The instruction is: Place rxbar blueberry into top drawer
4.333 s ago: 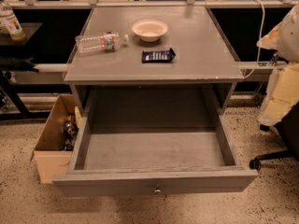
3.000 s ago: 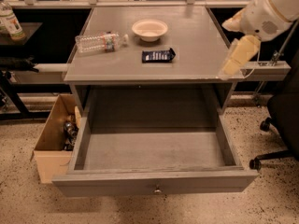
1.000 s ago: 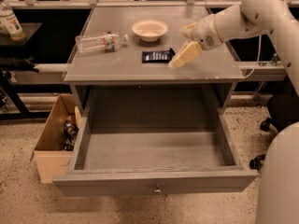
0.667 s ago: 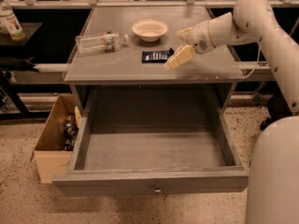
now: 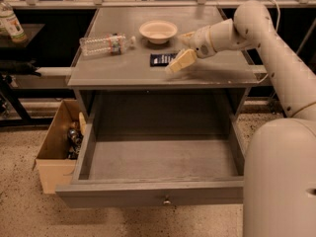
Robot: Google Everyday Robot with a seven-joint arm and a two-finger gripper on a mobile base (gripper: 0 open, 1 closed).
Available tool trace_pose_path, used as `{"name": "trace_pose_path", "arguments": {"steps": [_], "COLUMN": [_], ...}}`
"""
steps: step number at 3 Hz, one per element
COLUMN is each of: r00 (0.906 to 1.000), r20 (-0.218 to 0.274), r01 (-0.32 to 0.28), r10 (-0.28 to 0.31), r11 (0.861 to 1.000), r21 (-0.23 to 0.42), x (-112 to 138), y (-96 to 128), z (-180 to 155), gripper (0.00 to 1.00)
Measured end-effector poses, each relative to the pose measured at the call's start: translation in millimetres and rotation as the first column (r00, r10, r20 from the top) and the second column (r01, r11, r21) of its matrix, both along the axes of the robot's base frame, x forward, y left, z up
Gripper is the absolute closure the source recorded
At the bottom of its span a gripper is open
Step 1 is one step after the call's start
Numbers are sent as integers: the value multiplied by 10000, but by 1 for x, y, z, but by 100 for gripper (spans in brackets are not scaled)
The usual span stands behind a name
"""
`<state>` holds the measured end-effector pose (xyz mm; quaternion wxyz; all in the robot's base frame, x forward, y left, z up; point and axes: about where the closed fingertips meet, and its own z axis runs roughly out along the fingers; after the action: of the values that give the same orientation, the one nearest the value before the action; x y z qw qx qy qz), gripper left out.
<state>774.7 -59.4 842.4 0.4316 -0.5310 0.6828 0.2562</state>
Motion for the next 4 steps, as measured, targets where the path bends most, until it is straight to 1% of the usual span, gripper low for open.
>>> {"name": "trace_pose_path", "arguments": {"steps": [1,2,3,4], "r00": [9995,9988,9980,9989], "r20": [-196,-341,-485,-307], "r01": [-227,-344,-377,-331], "r10": [232,357,400,345], "r11": [9994,9987,9982,9984], "r21": [254,379,471,461], "x": [12,17,16,15], "y": [15,22,24,19], "z": [-13,-22,-27,-17], "gripper": [16,39,62,93]}}
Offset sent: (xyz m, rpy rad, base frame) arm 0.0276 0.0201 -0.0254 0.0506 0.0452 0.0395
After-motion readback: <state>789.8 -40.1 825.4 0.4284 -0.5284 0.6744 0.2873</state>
